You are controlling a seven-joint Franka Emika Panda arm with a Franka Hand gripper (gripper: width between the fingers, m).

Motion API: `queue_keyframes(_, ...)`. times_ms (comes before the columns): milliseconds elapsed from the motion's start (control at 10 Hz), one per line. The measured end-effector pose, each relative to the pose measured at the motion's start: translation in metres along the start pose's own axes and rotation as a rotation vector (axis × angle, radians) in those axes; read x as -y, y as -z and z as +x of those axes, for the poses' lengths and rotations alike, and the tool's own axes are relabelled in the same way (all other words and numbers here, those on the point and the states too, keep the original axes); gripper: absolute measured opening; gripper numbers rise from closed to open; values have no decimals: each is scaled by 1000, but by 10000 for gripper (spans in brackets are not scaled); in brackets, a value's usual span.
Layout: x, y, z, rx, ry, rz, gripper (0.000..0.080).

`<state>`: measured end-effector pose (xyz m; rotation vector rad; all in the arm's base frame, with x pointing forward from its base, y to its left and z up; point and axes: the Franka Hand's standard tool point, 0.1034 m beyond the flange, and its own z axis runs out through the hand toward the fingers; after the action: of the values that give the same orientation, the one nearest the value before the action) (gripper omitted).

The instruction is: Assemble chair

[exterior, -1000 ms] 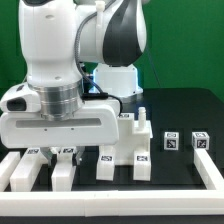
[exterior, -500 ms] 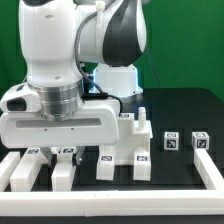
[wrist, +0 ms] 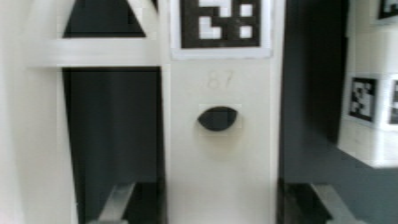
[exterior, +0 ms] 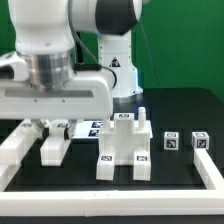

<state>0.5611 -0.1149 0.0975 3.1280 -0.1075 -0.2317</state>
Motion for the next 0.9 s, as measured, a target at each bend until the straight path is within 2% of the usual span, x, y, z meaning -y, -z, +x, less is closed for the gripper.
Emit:
queue_keyframes(200,14,35,-7,11,-12,29,281)
queue_keyframes(300,28,51,-10,-7,-11,38,281)
queue_keyframes(500,65,68,-29,-17,-56,54,281)
queue_keyframes(600,89,71,-35,-33,-54,58,281)
queue_keyframes(700,100,63,-38,-55,-33,53,281)
queue_keyframes(900,97,61,-39,-45,-34,54,281)
